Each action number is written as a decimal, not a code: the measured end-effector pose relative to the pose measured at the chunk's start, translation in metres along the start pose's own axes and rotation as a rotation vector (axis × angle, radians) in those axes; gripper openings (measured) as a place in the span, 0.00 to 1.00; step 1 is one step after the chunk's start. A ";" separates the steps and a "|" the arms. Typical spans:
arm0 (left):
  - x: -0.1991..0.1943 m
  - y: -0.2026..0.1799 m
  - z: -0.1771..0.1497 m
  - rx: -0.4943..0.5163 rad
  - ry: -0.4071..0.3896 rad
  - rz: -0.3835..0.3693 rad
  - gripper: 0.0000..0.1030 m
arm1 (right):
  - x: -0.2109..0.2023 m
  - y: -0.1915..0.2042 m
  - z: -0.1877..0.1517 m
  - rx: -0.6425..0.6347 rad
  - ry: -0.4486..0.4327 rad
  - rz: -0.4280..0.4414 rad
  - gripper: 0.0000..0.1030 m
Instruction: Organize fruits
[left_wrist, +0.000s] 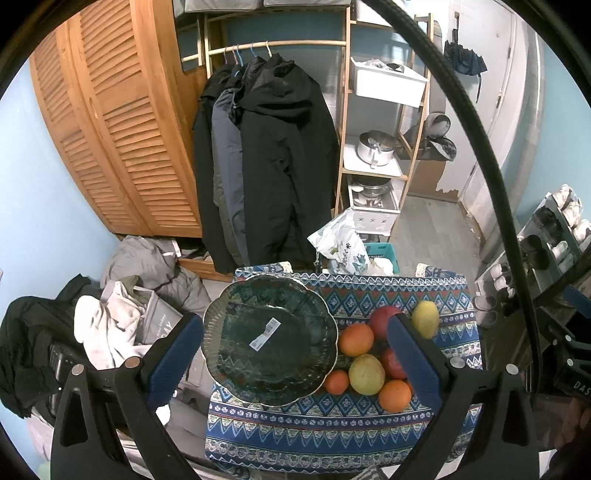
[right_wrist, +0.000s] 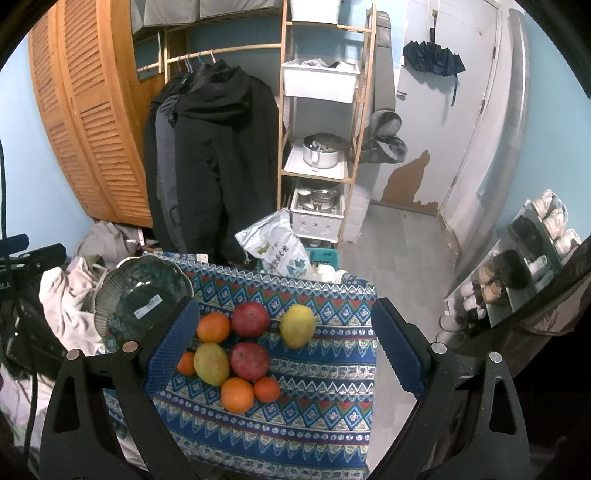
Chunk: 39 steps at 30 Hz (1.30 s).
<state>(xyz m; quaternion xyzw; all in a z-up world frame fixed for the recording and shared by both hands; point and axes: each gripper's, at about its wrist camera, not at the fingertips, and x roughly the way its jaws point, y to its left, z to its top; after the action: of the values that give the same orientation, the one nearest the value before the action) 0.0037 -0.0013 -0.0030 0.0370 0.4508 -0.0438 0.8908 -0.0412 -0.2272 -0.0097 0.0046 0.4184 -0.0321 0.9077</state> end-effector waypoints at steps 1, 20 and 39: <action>0.000 0.000 0.000 0.000 0.000 0.000 0.98 | 0.000 0.000 0.000 0.000 0.000 0.001 0.90; -0.001 -0.003 -0.005 0.000 0.008 -0.004 0.98 | 0.000 0.003 -0.001 -0.001 0.002 0.000 0.90; -0.003 -0.006 -0.006 0.008 0.013 -0.016 0.98 | -0.001 0.001 -0.001 -0.001 0.002 0.001 0.90</action>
<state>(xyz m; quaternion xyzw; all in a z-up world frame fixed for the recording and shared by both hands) -0.0041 -0.0064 -0.0043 0.0370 0.4565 -0.0525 0.8874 -0.0424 -0.2259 -0.0092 0.0043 0.4195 -0.0314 0.9072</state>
